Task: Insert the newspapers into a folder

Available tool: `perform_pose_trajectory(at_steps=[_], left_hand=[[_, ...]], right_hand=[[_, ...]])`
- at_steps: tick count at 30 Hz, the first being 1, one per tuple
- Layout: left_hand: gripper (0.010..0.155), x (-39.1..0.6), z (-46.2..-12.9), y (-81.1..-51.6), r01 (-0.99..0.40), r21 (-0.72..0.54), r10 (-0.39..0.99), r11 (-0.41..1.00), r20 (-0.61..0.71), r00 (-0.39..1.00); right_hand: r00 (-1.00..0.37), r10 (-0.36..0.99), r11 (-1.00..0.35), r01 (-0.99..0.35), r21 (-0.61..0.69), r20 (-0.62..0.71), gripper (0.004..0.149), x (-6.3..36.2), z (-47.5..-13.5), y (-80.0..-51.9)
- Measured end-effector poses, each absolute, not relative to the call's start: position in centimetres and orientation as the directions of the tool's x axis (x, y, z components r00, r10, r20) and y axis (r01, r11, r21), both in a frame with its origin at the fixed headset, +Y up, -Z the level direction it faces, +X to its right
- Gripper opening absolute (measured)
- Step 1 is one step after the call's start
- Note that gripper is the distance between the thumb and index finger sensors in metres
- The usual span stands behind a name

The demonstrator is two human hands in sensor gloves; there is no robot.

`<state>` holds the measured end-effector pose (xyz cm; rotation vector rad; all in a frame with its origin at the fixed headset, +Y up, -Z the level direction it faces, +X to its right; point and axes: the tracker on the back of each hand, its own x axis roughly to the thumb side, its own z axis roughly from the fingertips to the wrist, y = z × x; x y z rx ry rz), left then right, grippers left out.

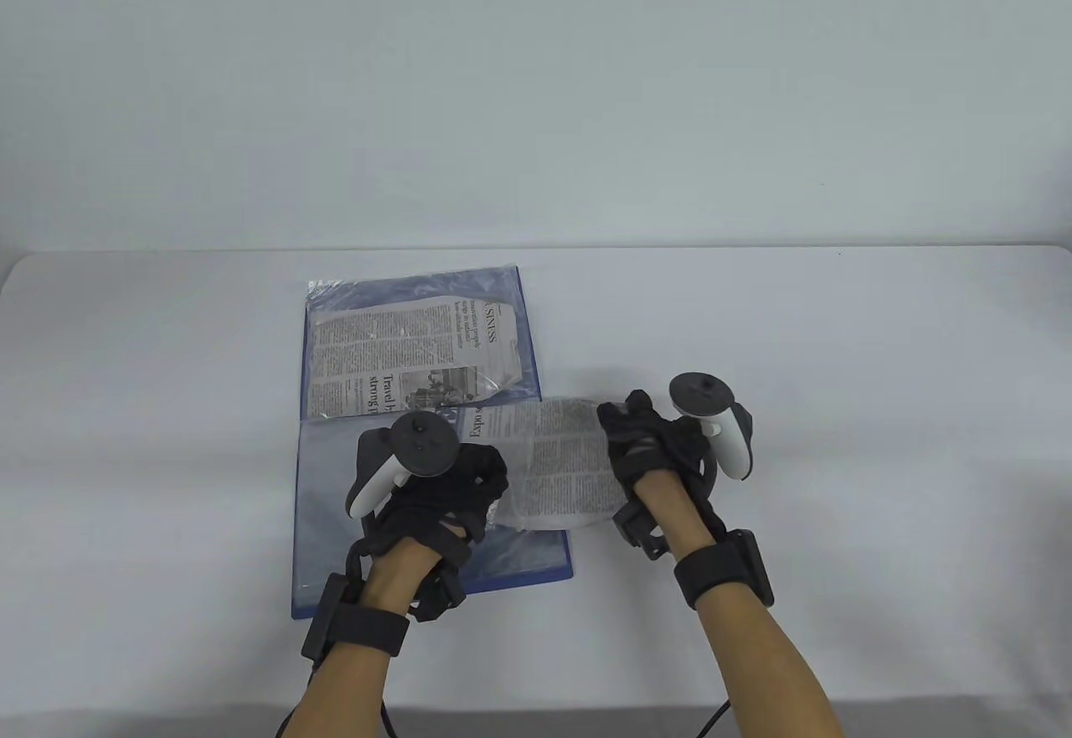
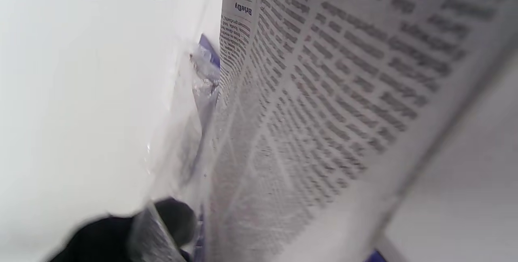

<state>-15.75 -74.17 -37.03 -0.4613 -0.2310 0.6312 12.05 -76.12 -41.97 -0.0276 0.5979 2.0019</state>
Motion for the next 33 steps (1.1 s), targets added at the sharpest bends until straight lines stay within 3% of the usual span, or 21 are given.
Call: perform_pose_trajectory(at_steps=[2, 4, 13, 16, 22, 27, 33], left_hand=[[0.043, -15.7, -36.9, -74.3, -0.496, -0.483, 0.598, 0.721, 0.074, 0.798], [0.043, -15.6, -36.9, -74.2, -0.492, -0.48, 0.594, 0.726, 0.078, 0.801], [0.044, -15.8, -37.0, -73.9, -0.516, -0.466, 0.616, 0.718, 0.082, 0.783], [0.044, -15.8, -37.1, -73.9, -0.519, -0.467, 0.618, 0.716, 0.076, 0.783], [0.044, -15.7, -37.0, -74.0, -0.53, -0.461, 0.625, 0.712, 0.073, 0.777], [0.044, -16.0, -37.0, -74.0, -0.552, -0.459, 0.644, 0.696, 0.059, 0.763], [0.043, -16.8, -36.9, -73.7, -0.608, -0.413, 0.68, 0.678, 0.036, 0.733]], right_hand=[[-0.599, 0.786, -0.508, -0.766, 0.394, -0.153, 0.082, 10.4, -41.7, -76.2], [-0.65, 0.756, -0.555, -0.696, 0.456, -0.072, 0.08, 8.8, -41.5, -76.5], [-0.612, 0.784, -0.461, -0.686, 0.563, -0.105, 0.085, 5.8, -41.0, -77.5], [-0.587, 0.803, -0.442, -0.703, 0.557, -0.104, 0.094, 5.0, -40.8, -77.4], [-0.465, 0.868, -0.268, -0.737, 0.621, -0.177, 0.103, 4.0, -40.7, -77.9], [-0.62, 0.781, -0.401, -0.587, 0.704, -0.072, 0.103, 3.9, -40.8, -78.2], [-0.422, 0.896, -0.238, -0.716, 0.656, -0.135, 0.104, 5.6, -41.1, -76.6]])
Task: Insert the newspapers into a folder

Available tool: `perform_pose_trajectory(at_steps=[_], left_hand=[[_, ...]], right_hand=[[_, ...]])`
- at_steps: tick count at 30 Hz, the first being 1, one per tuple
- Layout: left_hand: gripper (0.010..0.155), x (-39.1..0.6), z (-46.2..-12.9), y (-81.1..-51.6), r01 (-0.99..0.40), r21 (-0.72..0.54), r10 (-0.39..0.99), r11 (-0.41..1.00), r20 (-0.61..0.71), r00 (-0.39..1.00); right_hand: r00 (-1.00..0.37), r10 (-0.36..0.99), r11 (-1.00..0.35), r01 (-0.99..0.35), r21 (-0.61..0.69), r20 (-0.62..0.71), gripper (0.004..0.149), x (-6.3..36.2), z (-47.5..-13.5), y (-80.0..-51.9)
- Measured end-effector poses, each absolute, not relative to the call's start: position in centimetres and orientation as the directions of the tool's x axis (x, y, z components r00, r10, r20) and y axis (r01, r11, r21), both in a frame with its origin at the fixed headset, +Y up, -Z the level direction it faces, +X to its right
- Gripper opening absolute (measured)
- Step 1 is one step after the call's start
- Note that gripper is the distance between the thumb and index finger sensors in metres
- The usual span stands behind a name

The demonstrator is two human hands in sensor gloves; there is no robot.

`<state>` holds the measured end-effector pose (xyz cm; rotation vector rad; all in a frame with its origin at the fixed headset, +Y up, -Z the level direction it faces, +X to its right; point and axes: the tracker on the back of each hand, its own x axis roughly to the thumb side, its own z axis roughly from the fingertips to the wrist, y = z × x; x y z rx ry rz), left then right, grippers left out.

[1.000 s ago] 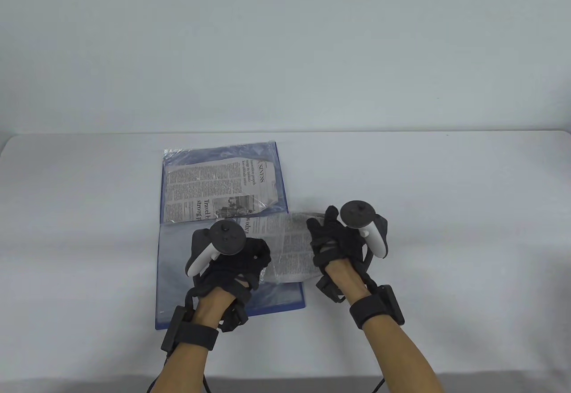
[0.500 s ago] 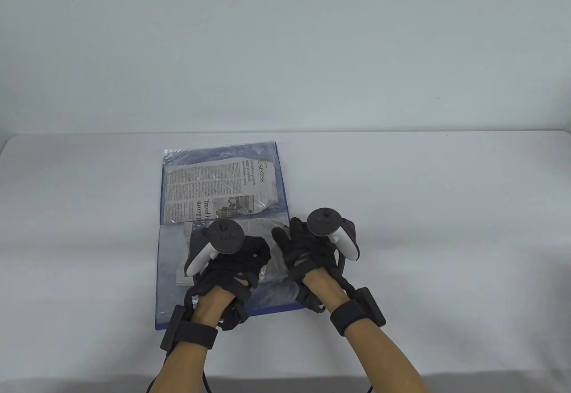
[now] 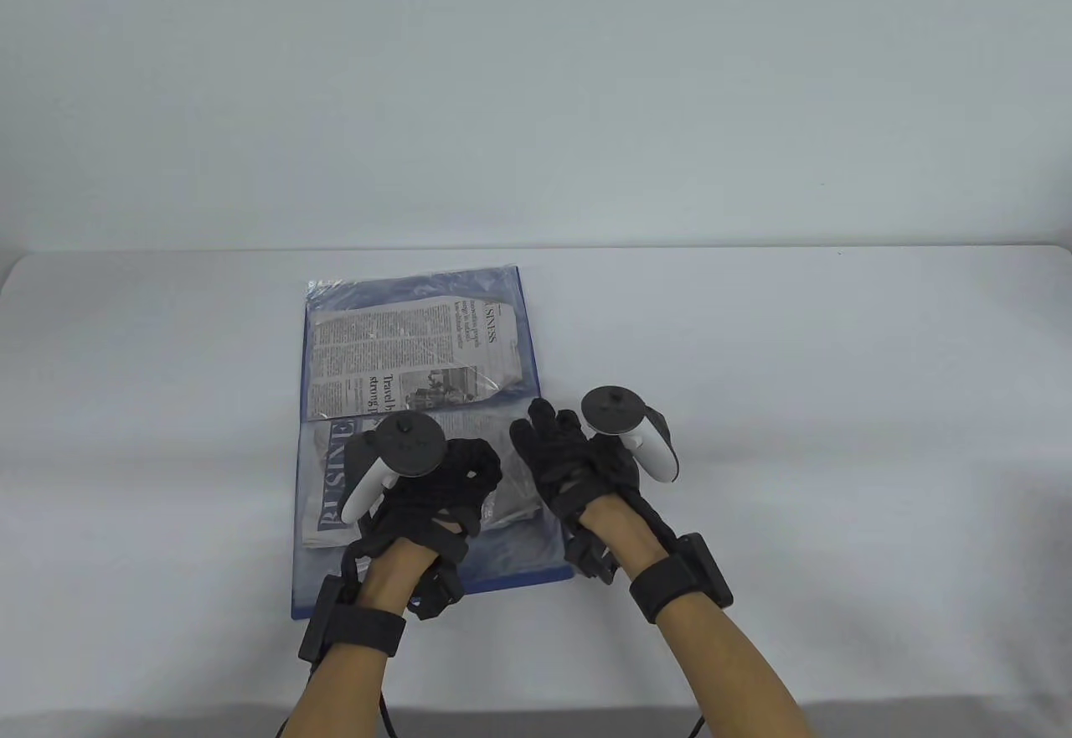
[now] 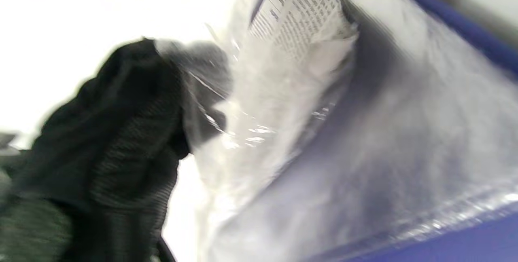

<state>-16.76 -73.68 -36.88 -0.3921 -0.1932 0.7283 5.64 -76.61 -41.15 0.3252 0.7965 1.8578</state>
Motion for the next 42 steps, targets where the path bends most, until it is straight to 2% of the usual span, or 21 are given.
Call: perform_pose_trajectory(at_steps=[3, 4, 10, 13, 14, 16, 20, 22, 26, 31, 36, 42], left_hand=[[0.043, -17.3, -37.0, -73.6, -0.643, -0.398, 0.706, 0.654, 0.014, 0.709], [0.044, -17.4, -37.0, -73.6, -0.65, -0.395, 0.711, 0.649, 0.011, 0.703], [0.044, -17.8, -36.9, -72.8, -0.687, -0.355, 0.74, 0.634, 0.021, 0.672], [0.043, -18.0, -36.9, -72.7, -0.699, -0.344, 0.749, 0.627, 0.021, 0.662], [0.043, -18.1, -36.9, -72.7, -0.701, -0.344, 0.751, 0.624, 0.019, 0.659], [0.044, -18.2, -36.9, -72.7, -0.708, -0.343, 0.758, 0.617, 0.018, 0.652], [0.044, -18.4, -36.7, -72.3, -0.733, -0.304, 0.773, 0.609, 0.017, 0.635], [0.05, -17.8, -36.0, -71.0, -0.727, -0.215, 0.754, 0.652, 0.089, 0.65], [0.059, -15.6, -34.0, -67.7, -0.594, -0.008, 0.577, 0.804, 0.248, 0.778], [0.06, -14.3, -32.2, -65.4, -0.55, 0.155, 0.477, 0.82, 0.347, 0.808], [0.059, -15.7, -32.7, -65.7, -0.602, 0.125, 0.552, 0.789, 0.287, 0.783], [0.054, -18.2, -34.6, -68.1, -0.697, 0.003, 0.691, 0.718, 0.128, 0.712]], right_hand=[[-0.456, 0.884, -0.248, -0.65, 0.718, -0.107, 0.099, 6.8, -41.3, -75.6], [-0.493, 0.865, -0.267, -0.609, 0.747, -0.093, 0.093, 7.1, -41.1, -75.4], [-0.638, 0.758, -0.455, -0.371, 0.81, 0.133, 0.077, 6.0, -39.8, -75.3], [-0.699, 0.673, -0.58, -0.299, 0.758, 0.239, 0.06, 4.7, -39.9, -75.1], [-0.729, 0.628, -0.654, -0.306, 0.692, 0.271, 0.045, 4.4, -40.2, -74.8], [-0.736, 0.61, -0.698, -0.324, 0.639, 0.293, 0.038, 4.2, -40.4, -74.4], [-0.691, 0.676, -0.672, -0.438, 0.596, 0.254, 0.037, 4.4, -40.5, -73.7], [-0.661, 0.721, -0.642, -0.523, 0.561, 0.208, 0.037, 4.9, -40.8, -72.9], [-0.545, 0.834, -0.51, -0.707, 0.49, 0.081, 0.038, 5.7, -41.9, -71.5], [-0.381, 0.919, -0.314, -0.862, 0.397, -0.102, 0.038, 6.0, -44.6, -69.8], [-0.251, 0.935, -0.18, -0.945, 0.272, -0.251, 0.038, 6.0, -49.0, -69.7], [-0.198, 0.919, -0.121, -0.965, 0.233, -0.341, 0.038, 4.7, -52.4, -71.3]])
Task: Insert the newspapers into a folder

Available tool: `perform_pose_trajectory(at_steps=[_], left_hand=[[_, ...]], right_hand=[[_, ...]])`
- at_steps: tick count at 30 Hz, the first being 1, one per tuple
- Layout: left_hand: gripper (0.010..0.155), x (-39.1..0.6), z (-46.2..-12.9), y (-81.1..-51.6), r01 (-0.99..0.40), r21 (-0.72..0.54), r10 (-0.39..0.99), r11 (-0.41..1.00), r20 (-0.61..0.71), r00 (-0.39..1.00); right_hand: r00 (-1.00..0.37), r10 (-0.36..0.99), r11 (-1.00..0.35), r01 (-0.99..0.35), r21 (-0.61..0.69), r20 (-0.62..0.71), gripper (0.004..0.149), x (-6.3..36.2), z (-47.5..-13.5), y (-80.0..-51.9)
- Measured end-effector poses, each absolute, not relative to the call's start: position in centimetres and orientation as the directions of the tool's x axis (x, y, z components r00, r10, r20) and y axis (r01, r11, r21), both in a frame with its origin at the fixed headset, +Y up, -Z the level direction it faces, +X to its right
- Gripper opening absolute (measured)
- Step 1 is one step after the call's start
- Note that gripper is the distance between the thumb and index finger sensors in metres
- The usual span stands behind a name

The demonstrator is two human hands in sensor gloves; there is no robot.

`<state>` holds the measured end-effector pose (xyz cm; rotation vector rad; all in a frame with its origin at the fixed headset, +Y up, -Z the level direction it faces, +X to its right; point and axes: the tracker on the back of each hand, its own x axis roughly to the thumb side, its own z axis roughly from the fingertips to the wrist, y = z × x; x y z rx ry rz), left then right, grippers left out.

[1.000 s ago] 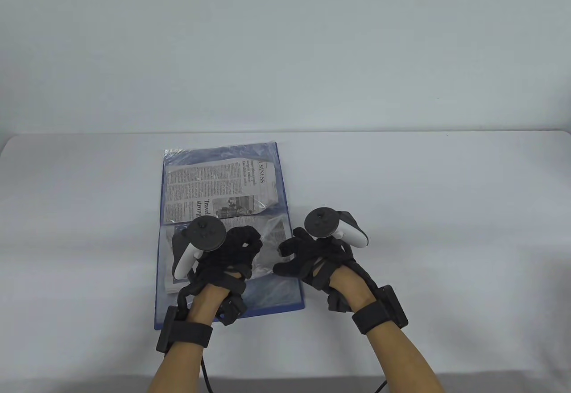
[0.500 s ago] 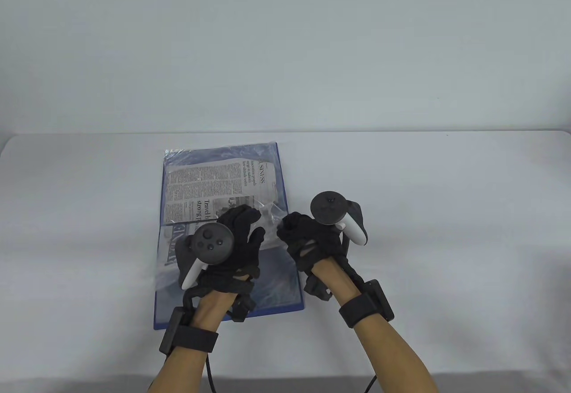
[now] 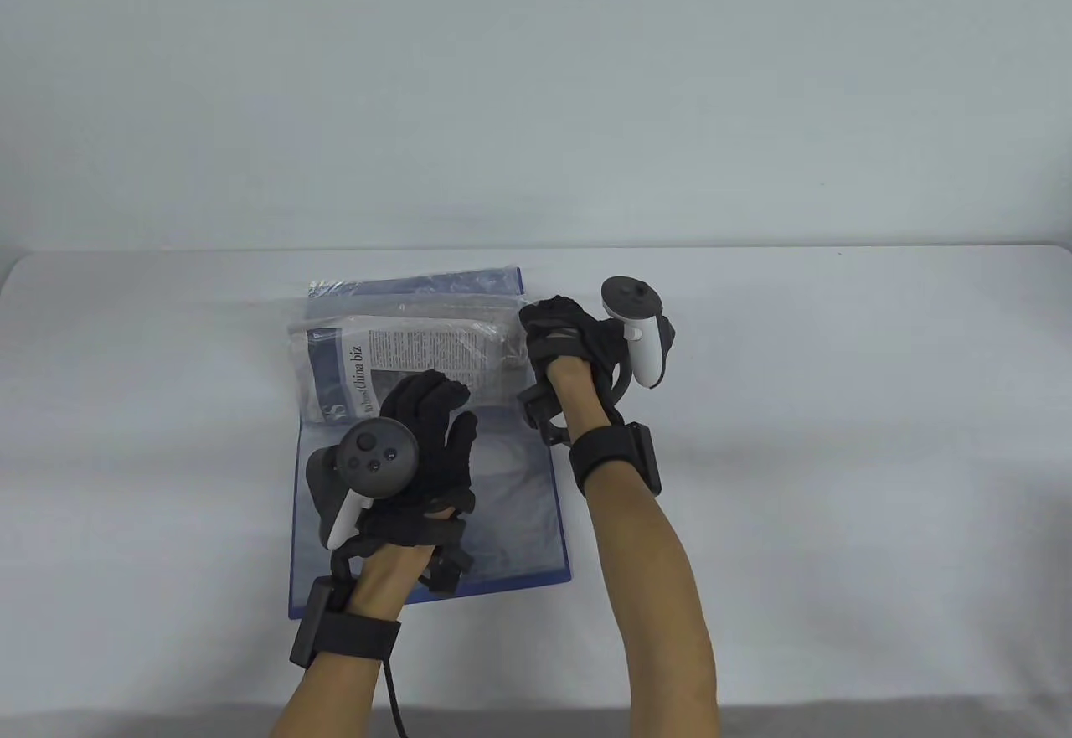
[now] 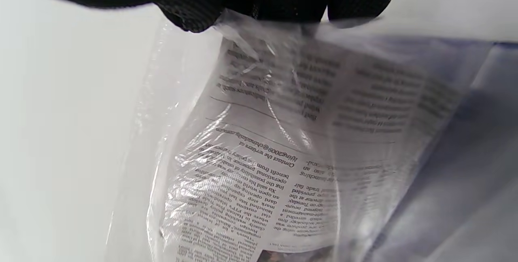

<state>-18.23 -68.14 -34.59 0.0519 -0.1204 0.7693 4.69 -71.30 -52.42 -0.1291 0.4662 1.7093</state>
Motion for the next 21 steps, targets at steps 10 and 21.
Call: perform_pose_trajectory(at_steps=[10, 21], left_hand=[[0.052, -19.9, -36.2, -70.7, -0.7, -0.093, 0.7, 0.708, -0.041, 0.713], [0.062, -26.3, -35.8, -73.6, -0.725, 0.073, 0.634, 0.685, -0.55, 0.544]], right_hand=[[-0.191, 0.896, -0.113, -0.971, 0.21, -0.402, 0.066, 4.4, -54.5, -72.6], [-0.658, 0.705, -0.447, -0.702, 0.555, -0.265, 0.094, 7.3, -46.3, -74.0]])
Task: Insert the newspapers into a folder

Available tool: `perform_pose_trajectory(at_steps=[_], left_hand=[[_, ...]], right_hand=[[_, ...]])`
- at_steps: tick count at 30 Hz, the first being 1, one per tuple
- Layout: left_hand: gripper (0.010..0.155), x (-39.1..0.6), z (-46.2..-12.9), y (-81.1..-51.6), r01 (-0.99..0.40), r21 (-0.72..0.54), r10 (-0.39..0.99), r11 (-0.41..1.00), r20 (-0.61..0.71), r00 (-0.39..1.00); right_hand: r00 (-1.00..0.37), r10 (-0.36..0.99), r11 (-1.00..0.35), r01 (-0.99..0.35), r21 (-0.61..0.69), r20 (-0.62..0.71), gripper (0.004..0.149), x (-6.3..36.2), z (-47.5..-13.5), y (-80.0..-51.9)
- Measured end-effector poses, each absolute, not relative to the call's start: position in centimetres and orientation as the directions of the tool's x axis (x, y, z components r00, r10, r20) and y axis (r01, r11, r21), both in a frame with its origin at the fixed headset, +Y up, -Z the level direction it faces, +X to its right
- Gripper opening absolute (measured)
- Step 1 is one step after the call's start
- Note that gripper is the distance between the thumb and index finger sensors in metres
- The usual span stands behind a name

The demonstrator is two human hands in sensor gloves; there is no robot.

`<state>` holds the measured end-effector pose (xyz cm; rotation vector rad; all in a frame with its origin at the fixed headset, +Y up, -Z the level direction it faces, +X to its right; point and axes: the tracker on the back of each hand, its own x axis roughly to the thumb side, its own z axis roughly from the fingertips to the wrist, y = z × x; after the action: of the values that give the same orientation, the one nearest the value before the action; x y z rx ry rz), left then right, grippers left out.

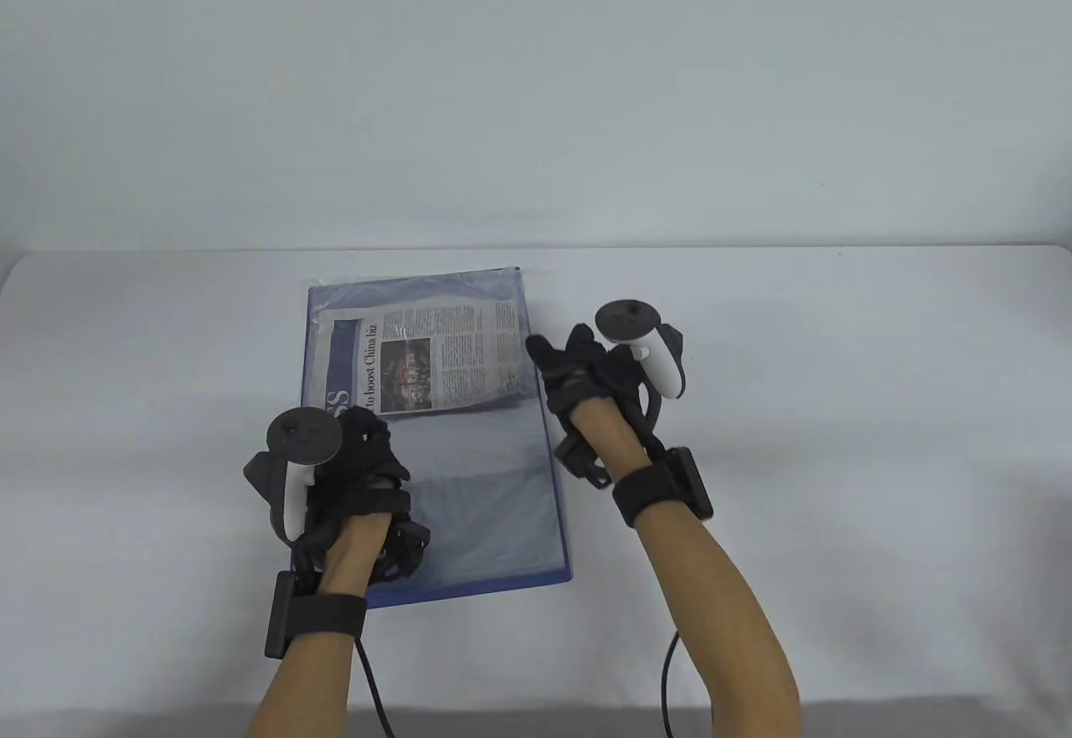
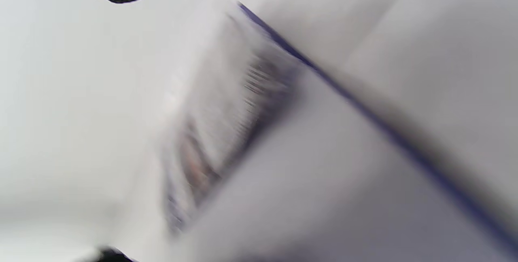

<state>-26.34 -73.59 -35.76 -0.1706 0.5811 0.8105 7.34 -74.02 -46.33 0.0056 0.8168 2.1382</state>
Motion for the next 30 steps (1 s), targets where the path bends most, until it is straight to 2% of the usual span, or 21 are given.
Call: perform_pose_trajectory(at_steps=[1, 3, 4, 5, 7, 10, 13, 16, 20, 23, 24, 25, 27, 30], left_hand=[[0.07, -26.8, -35.7, -74.1, -0.715, 0.059, 0.6, 0.697, -0.595, 0.535], [0.082, -27.8, -35.9, -75.8, -0.709, -0.079, 0.471, 0.701, -0.695, 0.543], [0.085, -28.1, -35.9, -76.5, -0.715, -0.132, 0.432, 0.687, -0.716, 0.548], [0.085, -28.4, -36.0, -77.2, -0.756, -0.165, 0.437, 0.633, -0.73, 0.525], [0.083, -28.0, -36.2, -77.2, -0.762, -0.156, 0.463, 0.628, -0.713, 0.527], [0.076, -27.8, -36.3, -76.6, -0.733, -0.196, 0.445, 0.651, -0.684, 0.578], [0.068, -27.7, -36.3, -75.9, -0.799, -0.152, 0.552, 0.582, -0.648, 0.525], [0.061, -28.0, -36.2, -75.7, -0.828, -0.133, 0.572, 0.544, -0.663, 0.482], [0.06, -29.3, -36.1, -75.3, -0.865, -0.125, 0.592, 0.487, -0.68, 0.431], [0.057, -29.9, -36.2, -76.3, -0.931, -0.174, 0.629, 0.32, -0.696, 0.346], [0.057, -29.8, -36.2, -76.7, -0.947, -0.184, 0.641, 0.262, -0.701, 0.313], [0.056, -29.7, -36.2, -77.0, -0.956, -0.204, 0.636, 0.209, -0.715, 0.291], [0.056, -29.4, -36.2, -77.5, -0.971, -0.214, 0.653, 0.11, -0.72, 0.233], [0.054, -28.6, -36.1, -78.1, -0.963, -0.252, 0.647, -0.094, -0.75, 0.133]], right_hand=[[-0.699, 0.663, -0.456, -0.661, 0.595, -0.269, 0.093, 7.6, -45.3, -74.9], [-0.778, 0.566, -0.461, -0.574, 0.677, -0.273, 0.093, 8.0, -43.0, -77.6], [-0.78, 0.579, -0.465, -0.555, 0.689, -0.237, 0.091, 7.7, -42.4, -78.2], [-0.811, 0.568, -0.546, -0.499, 0.673, -0.14, 0.09, 7.1, -41.6, -78.7], [-0.881, 0.472, -0.629, -0.359, 0.689, -0.028, 0.091, 5.7, -40.7, -79.0], [-0.868, 0.497, -0.649, -0.368, 0.666, 0.005, 0.09, 4.7, -40.4, -78.9], [-0.84, 0.543, -0.64, -0.433, 0.635, -0.026, 0.088, 5.3, -40.9, -78.1], [-0.802, 0.593, -0.613, -0.504, 0.608, -0.068, 0.081, 6.9, -41.7, -77.3], [-0.695, 0.681, -0.479, -0.661, 0.578, -0.23, 0.071, 11.0, -42.8, -76.0], [-0.544, 0.757, -0.256, -0.757, 0.601, -0.362, 0.066, 15.1, -43.3, -75.9], [-0.516, 0.763, -0.211, -0.767, 0.606, -0.389, 0.066, 15.7, -43.2, -76.0], [-0.464, 0.761, -0.101, -0.774, 0.625, -0.452, 0.066, 17.2, -43.1, -76.1], [-0.42, 0.768, -0.007, -0.761, 0.649, -0.484, 0.067, 18.8, -42.9, -76.0], [-0.251, 0.785, 0.194, -0.769, 0.609, -0.566, 0.071, 21.2, -42.1, -75.7]])
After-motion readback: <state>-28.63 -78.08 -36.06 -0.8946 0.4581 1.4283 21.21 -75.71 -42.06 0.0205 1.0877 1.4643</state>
